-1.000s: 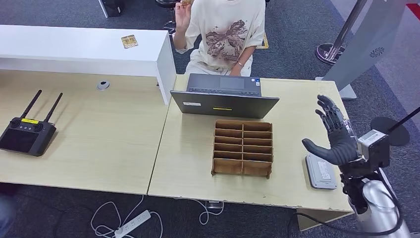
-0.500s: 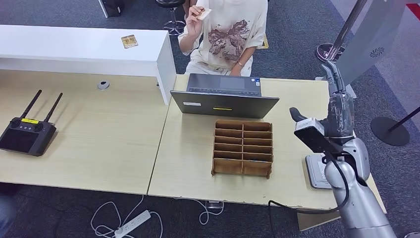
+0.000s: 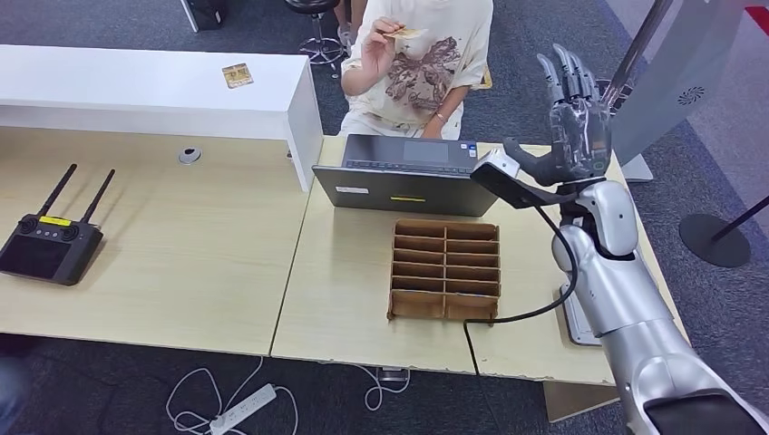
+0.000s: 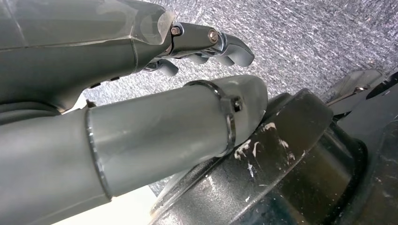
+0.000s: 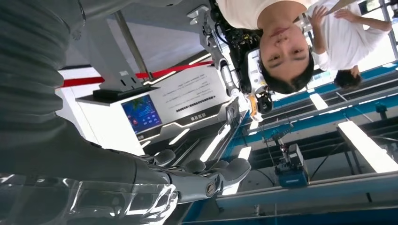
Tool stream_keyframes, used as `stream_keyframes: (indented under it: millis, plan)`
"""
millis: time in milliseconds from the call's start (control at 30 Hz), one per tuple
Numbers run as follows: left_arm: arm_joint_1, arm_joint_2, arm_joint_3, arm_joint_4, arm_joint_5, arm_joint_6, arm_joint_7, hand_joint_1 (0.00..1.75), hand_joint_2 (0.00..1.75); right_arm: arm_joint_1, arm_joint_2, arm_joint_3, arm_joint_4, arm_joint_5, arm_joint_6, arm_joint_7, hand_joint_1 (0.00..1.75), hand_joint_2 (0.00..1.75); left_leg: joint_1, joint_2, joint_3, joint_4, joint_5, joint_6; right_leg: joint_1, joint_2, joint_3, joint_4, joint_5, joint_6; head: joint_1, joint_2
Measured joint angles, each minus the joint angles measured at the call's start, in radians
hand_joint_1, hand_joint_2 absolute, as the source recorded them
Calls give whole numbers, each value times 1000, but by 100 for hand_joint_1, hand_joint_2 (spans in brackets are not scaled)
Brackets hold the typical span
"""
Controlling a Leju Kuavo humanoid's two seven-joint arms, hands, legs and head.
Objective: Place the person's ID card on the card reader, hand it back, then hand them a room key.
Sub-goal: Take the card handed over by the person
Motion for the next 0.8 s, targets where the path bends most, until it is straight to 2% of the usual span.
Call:
stream_keyframes:
  millis: [400,600,800]
  plan:
    - [-2,1,1,0,-11,-5,-1,0,0,-184,51,49,252,155,-8,93,0,175,0,0,0,0,0,0,0,0,0,0,0,0,0,0]
    - [-7,4,2,0,-35,-23,84,0,0,-235,55,64,361,211,-13,132,0,175,0,0,0,0,0,0,0,0,0,0,0,0,0,0]
    - [-9,5,9,0,-24,-34,92,0,0,-252,58,70,418,223,-14,144,0,175,0,0,0,1,0,0,0,0,0,0,0,0,0,0]
